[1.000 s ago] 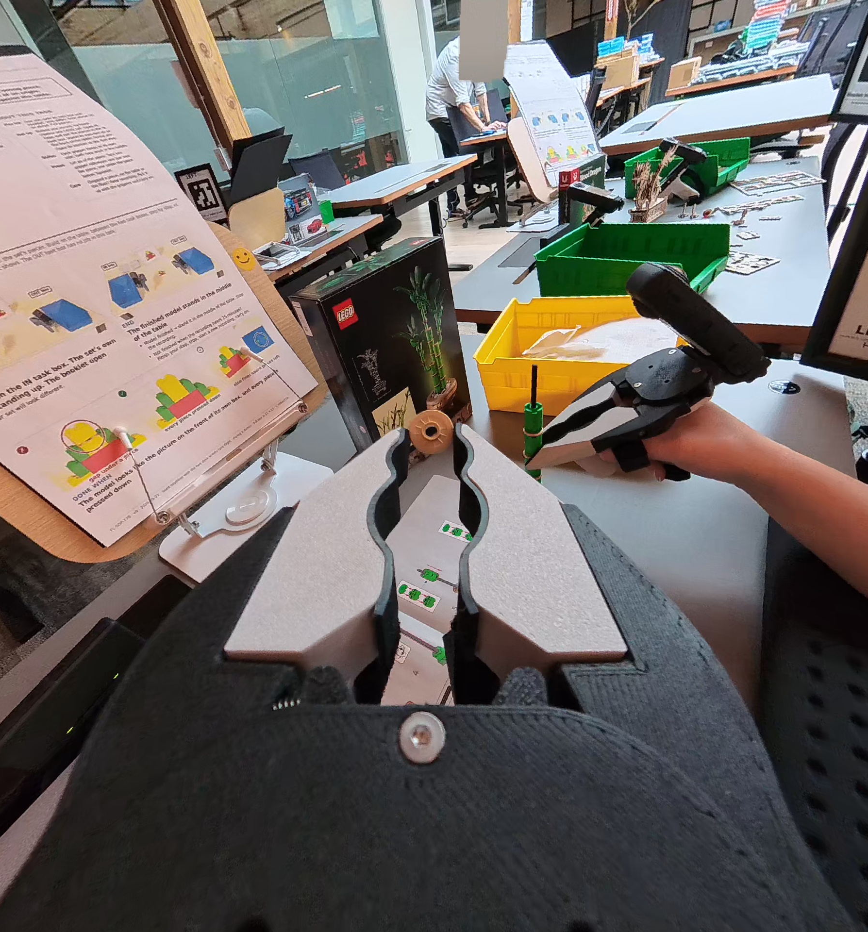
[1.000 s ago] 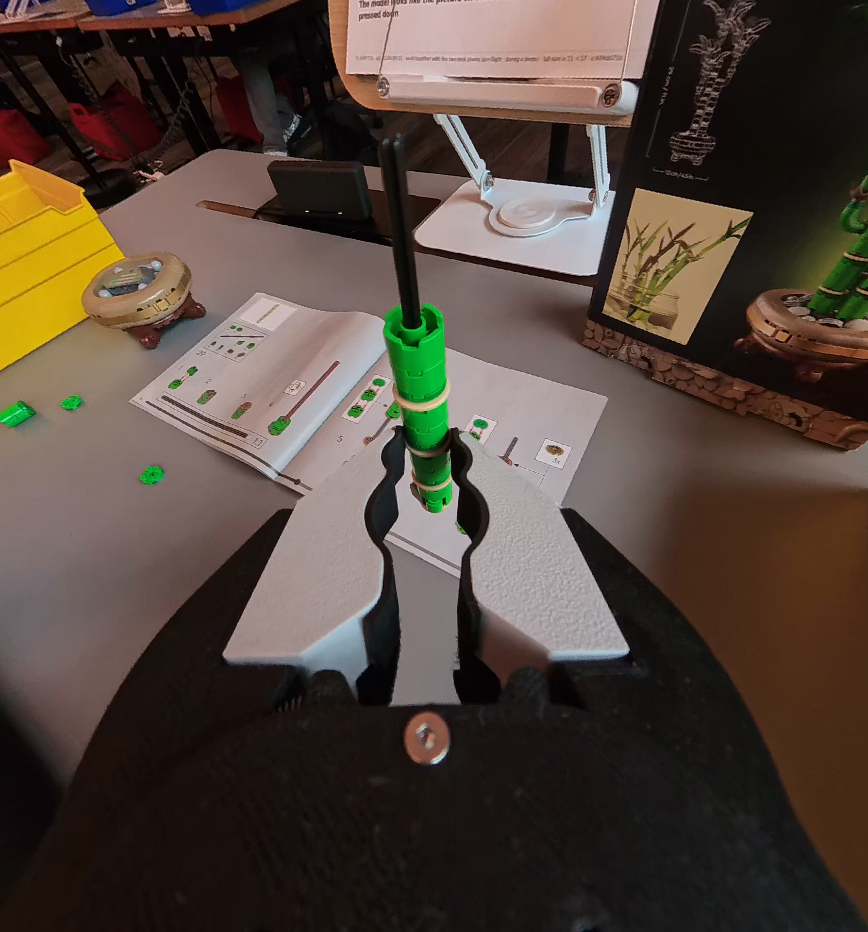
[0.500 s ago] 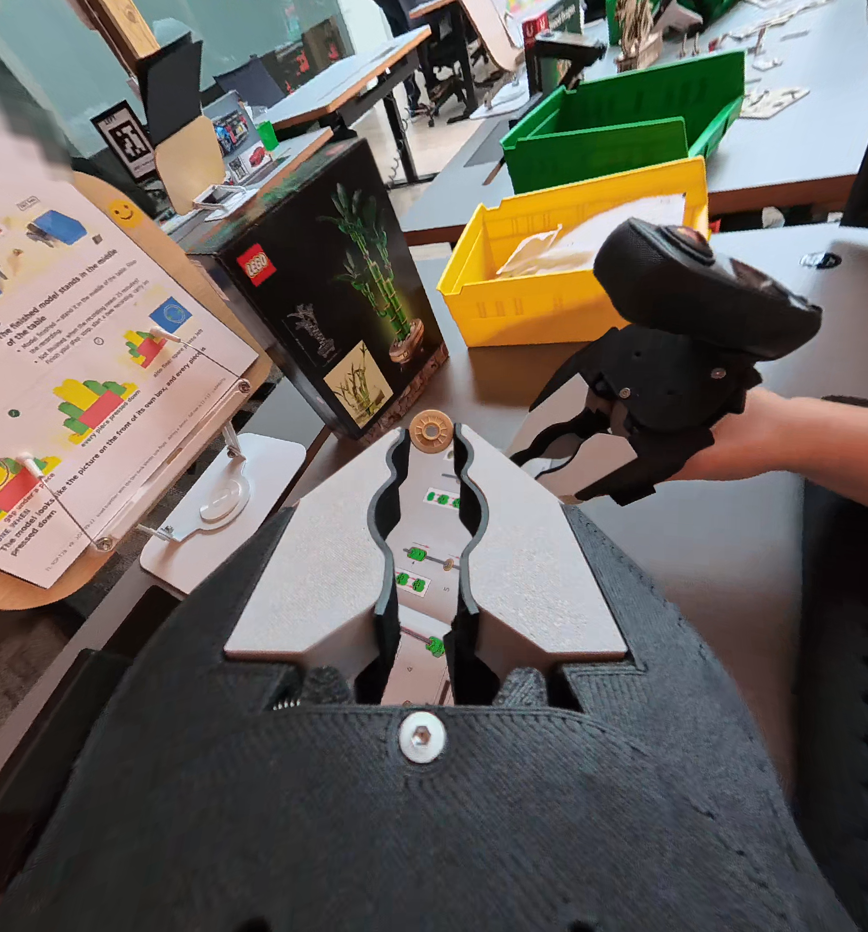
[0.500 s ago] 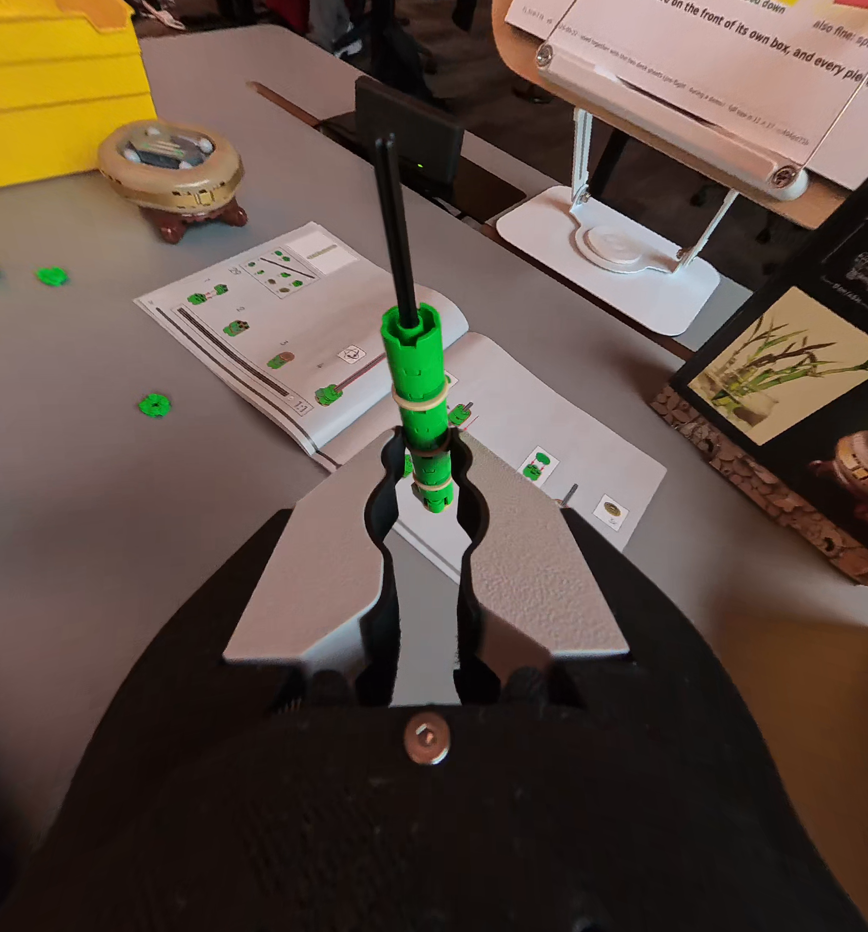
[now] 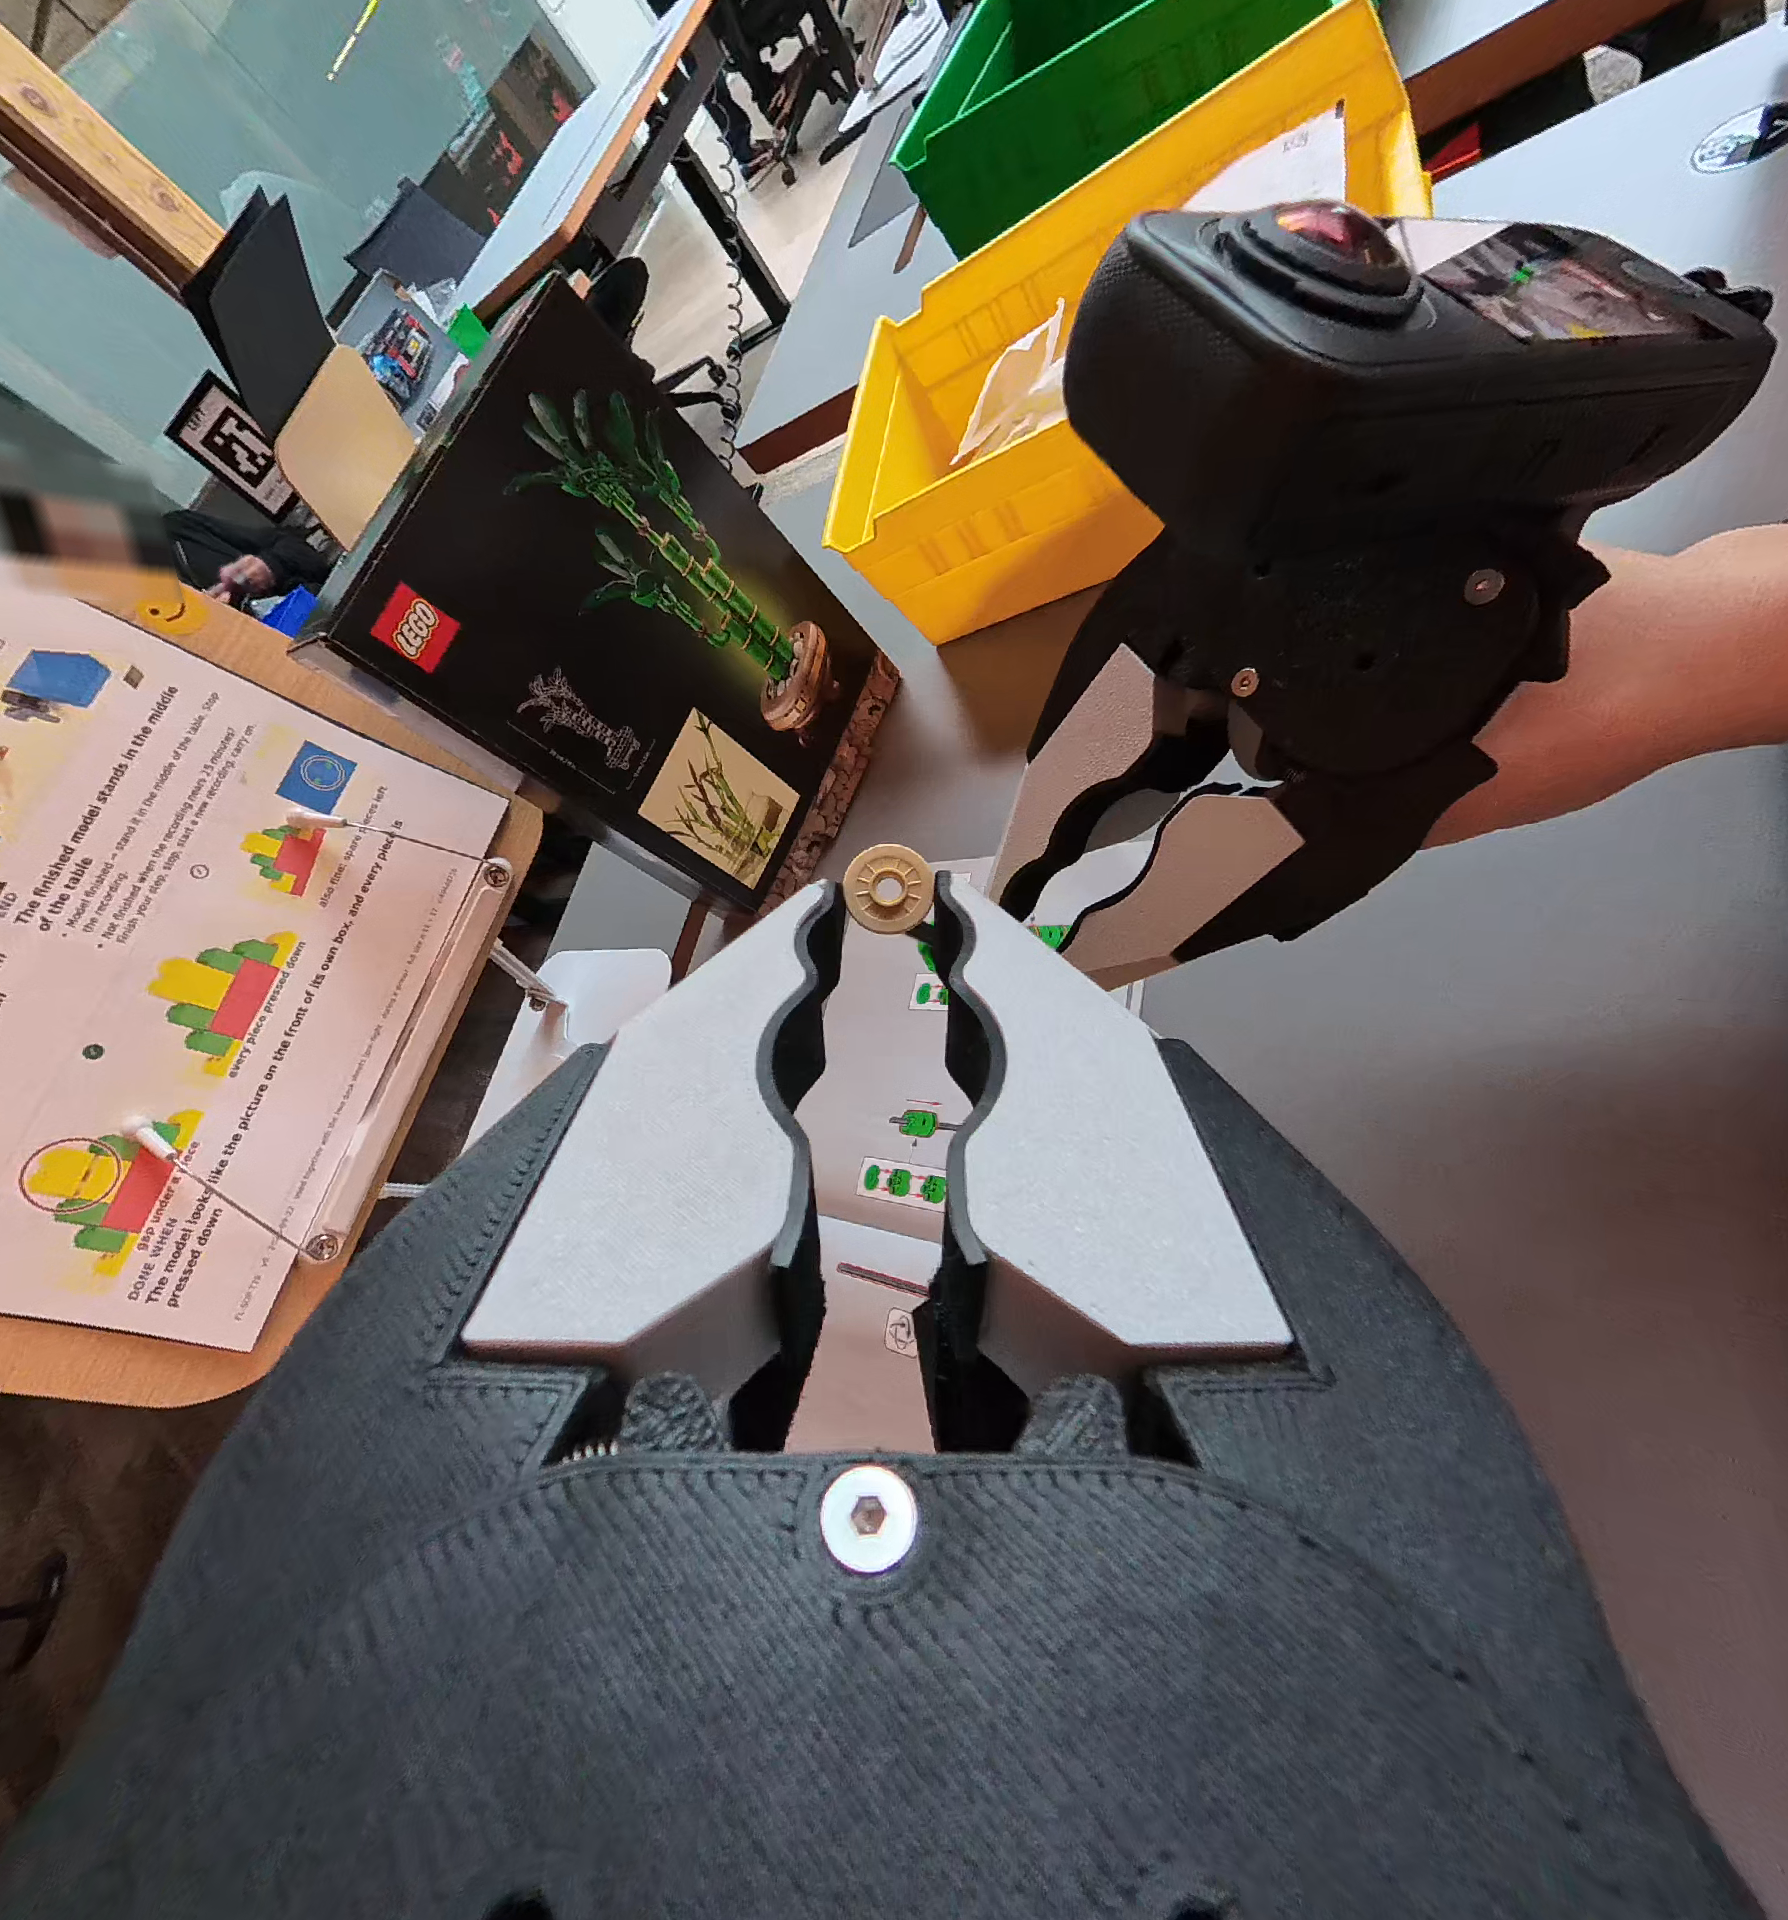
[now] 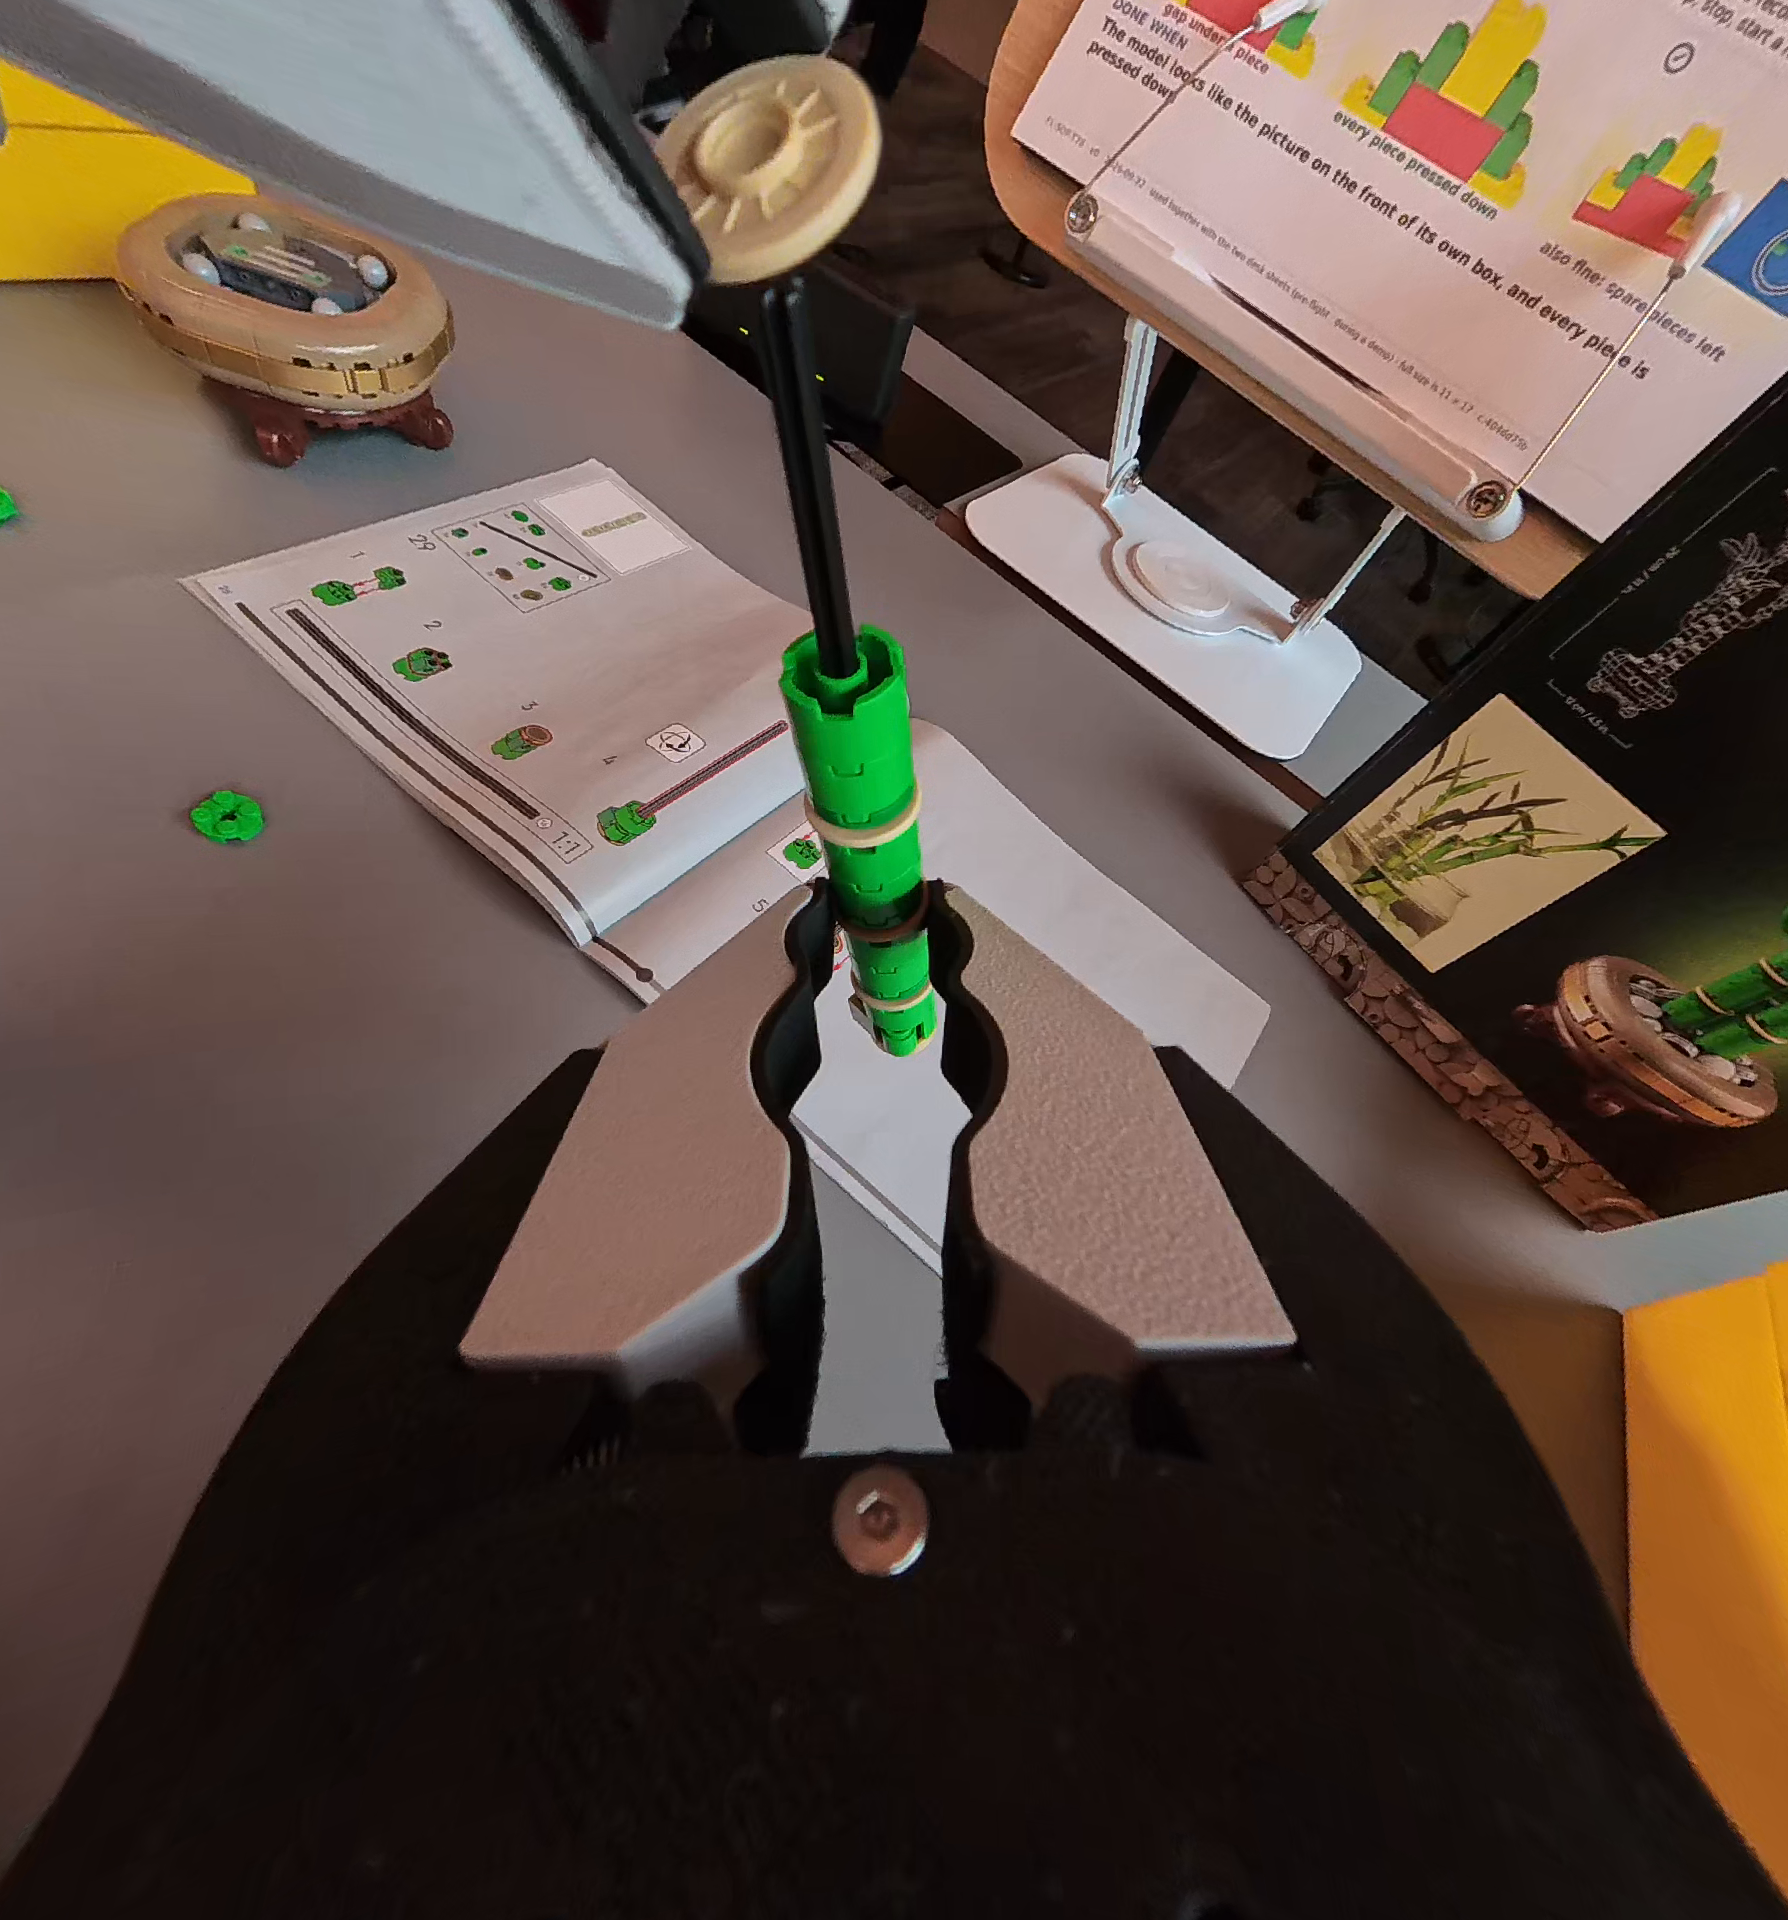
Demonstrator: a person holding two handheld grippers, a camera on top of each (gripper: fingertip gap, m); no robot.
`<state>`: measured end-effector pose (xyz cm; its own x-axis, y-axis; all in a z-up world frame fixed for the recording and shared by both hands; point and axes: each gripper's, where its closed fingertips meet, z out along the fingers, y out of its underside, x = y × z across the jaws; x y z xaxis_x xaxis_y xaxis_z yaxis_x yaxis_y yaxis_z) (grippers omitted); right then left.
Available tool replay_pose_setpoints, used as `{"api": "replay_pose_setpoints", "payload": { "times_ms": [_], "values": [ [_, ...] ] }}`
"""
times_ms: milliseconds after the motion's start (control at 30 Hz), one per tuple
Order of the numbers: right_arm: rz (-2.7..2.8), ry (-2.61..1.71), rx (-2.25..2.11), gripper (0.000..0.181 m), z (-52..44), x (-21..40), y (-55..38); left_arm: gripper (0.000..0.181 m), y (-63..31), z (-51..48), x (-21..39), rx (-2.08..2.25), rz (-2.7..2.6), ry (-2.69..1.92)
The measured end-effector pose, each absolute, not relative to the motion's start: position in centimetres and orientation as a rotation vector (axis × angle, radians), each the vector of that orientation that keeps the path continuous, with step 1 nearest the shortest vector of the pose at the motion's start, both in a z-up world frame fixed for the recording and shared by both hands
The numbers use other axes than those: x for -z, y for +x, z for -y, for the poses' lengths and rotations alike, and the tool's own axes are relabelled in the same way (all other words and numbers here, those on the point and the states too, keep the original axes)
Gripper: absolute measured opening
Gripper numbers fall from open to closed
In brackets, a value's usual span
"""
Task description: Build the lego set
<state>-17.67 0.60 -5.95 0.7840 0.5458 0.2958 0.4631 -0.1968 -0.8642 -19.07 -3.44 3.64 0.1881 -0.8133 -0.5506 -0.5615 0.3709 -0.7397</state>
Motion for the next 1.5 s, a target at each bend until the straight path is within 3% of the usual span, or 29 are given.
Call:
{"api": "replay_pose_setpoints", "payload": {
  "times_ms": [33, 1500],
  "values": [
    [0.772, -1.831, -0.091, 0.016, -0.6, 5.9, -17.6, 0.016, -19.1, 3.4, -3.6, 0.275, -1.487, -1.304],
    [0.784, -1.674, 0.032, 0.016, -0.5, 3.5, -17.5, 0.016, -19.7, 3.8, -3.2, 0.412, -1.488, -1.406]
  ]
}}
